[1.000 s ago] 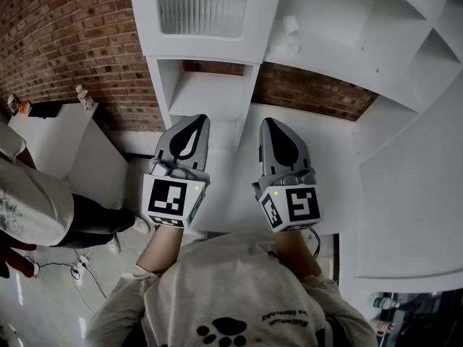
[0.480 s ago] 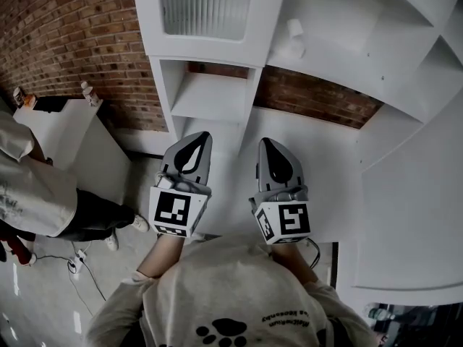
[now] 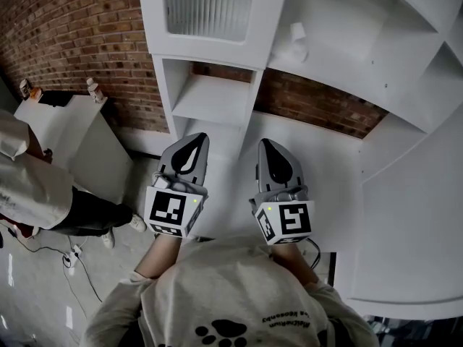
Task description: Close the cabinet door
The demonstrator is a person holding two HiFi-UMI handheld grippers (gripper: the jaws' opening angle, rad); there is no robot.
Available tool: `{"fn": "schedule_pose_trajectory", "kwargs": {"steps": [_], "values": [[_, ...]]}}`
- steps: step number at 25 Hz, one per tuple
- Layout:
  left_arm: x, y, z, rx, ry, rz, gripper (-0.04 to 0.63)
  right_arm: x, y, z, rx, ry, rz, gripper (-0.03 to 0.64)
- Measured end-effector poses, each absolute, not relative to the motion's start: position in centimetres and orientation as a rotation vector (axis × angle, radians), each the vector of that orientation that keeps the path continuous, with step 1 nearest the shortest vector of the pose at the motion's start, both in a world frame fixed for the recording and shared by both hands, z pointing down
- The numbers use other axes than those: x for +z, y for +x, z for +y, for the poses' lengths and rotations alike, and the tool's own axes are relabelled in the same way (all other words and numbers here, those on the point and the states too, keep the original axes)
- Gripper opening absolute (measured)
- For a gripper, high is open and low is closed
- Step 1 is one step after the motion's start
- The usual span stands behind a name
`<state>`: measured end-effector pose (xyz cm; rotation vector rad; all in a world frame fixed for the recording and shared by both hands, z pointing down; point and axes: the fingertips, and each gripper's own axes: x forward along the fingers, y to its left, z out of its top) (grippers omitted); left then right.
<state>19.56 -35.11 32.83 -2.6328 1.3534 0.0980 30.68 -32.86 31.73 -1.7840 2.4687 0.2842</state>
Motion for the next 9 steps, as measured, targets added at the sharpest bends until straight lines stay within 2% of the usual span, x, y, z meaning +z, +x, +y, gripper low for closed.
{"fn": "schedule_pose_trajectory", "kwargs": {"steps": [9], "values": [[32.67,20.59,-34.99,0.087,-2.644,1.346,0.006,31.59,31.11,-32.92,0.283,-1.769,2.483,0.009]]}}
